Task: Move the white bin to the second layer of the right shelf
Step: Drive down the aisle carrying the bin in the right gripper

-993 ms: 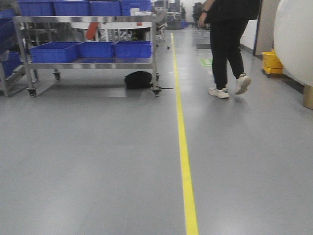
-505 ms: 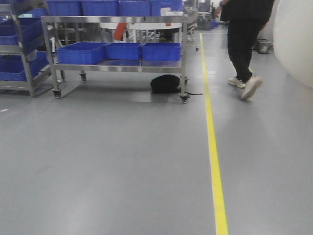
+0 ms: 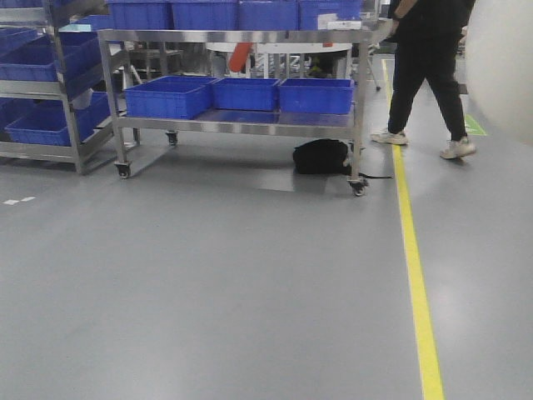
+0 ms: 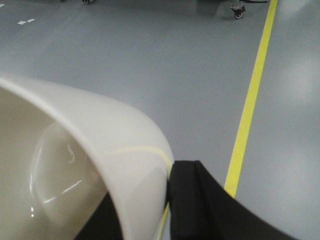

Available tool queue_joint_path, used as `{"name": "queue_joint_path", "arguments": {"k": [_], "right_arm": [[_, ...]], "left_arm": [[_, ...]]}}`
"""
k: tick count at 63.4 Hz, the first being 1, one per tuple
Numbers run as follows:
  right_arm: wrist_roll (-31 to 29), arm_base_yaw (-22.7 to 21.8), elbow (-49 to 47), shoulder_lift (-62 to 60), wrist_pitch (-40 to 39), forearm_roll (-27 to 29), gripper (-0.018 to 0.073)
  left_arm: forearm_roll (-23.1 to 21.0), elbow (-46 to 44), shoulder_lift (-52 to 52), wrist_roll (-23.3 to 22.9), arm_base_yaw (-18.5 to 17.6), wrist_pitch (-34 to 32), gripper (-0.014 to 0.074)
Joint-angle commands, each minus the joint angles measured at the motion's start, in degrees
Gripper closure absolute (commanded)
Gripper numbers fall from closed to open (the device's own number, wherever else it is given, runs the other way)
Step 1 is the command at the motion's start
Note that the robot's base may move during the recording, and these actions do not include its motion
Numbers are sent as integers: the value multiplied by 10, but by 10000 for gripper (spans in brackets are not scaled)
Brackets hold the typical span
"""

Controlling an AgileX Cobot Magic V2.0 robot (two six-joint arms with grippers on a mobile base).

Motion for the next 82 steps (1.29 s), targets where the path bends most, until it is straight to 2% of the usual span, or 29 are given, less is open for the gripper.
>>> {"name": "queue_joint_path", "arguments": {"k": [1, 82], "right_arm": [[1, -4, -19, -1, -54, 2, 503], [1, -4, -18, 0, -54, 2, 503]], "left_arm": [[-3, 21, -8, -2, -3, -49, 512], [-3, 21, -8, -2, -3, -49, 512]]}}
